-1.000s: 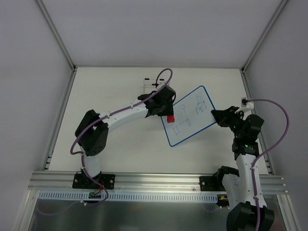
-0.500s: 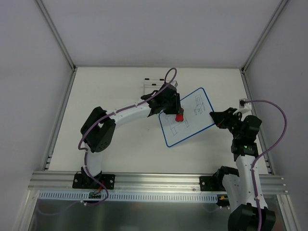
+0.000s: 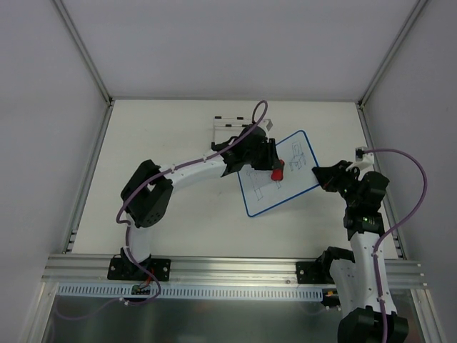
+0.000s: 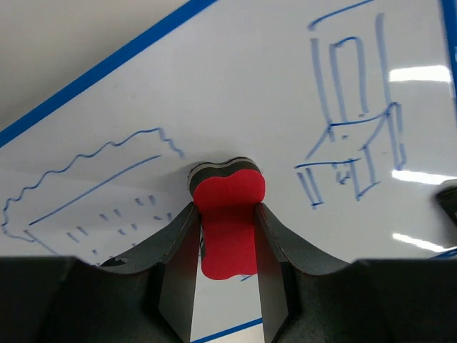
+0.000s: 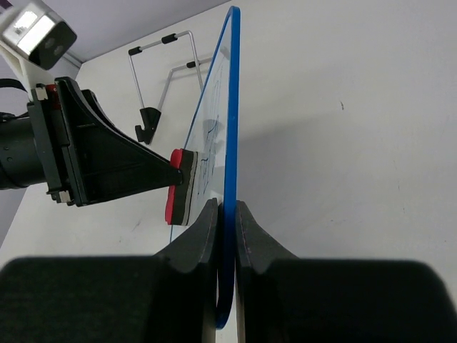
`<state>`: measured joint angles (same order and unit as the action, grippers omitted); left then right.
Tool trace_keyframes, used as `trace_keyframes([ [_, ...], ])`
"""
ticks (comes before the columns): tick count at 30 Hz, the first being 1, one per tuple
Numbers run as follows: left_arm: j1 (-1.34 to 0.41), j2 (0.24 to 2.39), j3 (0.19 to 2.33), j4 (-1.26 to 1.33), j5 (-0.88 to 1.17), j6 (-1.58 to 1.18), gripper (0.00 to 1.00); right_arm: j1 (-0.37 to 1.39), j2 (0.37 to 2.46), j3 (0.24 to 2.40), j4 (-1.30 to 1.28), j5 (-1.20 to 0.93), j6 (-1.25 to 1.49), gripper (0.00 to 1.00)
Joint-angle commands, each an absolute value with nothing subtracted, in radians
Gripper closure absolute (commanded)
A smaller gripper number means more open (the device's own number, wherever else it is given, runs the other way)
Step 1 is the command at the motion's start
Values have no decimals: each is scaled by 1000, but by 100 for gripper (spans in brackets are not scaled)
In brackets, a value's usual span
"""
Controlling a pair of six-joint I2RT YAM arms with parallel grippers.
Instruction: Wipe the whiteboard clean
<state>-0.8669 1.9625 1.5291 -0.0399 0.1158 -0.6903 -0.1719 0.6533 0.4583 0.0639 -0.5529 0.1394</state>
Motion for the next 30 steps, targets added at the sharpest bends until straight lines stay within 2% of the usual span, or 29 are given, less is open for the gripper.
trace_keyframes([
  [1,-812,1954,1396,-5,135,-755,100,-147,627,525,81,-609,48,100],
  [6,-718,1959,1309,60,140,-772,100,-147,626,522,81,-609,44,100],
  [13,-698,1983,1272,98,159,-766,100,-147,621,523,75,-617,43,100],
  [23,-804,2023,1512,101,187,-724,100,-143,621,523,71,-630,41,100],
  [30,-854,2060,1601,101,242,-706,100,-141,612,518,64,-629,40,100],
])
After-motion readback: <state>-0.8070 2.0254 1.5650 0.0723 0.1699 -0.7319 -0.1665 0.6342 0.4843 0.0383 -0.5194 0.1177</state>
